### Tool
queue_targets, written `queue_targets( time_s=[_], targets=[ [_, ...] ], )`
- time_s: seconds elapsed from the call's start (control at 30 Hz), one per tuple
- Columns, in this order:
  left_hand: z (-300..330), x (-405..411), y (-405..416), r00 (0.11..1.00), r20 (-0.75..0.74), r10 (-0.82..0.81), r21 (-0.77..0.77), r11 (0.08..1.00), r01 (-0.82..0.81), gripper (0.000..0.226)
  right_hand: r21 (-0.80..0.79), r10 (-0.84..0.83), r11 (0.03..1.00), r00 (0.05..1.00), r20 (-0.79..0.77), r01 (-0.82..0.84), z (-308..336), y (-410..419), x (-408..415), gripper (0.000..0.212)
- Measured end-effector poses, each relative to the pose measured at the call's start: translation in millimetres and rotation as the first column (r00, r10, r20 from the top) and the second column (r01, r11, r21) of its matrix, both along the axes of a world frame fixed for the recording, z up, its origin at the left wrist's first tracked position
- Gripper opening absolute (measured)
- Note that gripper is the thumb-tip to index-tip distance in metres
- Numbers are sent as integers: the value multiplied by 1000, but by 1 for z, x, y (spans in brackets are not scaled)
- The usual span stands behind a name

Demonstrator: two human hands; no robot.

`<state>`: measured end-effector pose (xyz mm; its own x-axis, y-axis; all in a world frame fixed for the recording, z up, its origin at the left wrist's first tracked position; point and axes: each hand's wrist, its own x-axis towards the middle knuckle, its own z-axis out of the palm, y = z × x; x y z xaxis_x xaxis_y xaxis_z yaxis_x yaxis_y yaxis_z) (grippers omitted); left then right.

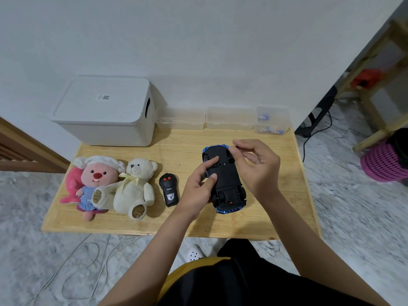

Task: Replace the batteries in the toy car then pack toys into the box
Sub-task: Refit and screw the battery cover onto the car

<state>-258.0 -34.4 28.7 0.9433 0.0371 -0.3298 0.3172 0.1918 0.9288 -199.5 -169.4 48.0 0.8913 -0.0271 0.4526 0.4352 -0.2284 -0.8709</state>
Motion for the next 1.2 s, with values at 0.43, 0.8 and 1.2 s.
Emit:
queue_targets(
  time_s=[0.43,0.8,1.2],
  targets=[
    [2,0,1,1000,-18,22,-27,999,-23,39,61,34,998,999,-23,-33,1,-1,0,13],
    [2,0,0,1000,-2,8,-32,999,-8,38,-16,65,998,998,-13,-65,5,-3,-3,18],
    [2,-2,-9,1000,13,-20,-34,999,21,38,47,64,997,996,-57,-61,7,-8,-5,22]
  ],
)
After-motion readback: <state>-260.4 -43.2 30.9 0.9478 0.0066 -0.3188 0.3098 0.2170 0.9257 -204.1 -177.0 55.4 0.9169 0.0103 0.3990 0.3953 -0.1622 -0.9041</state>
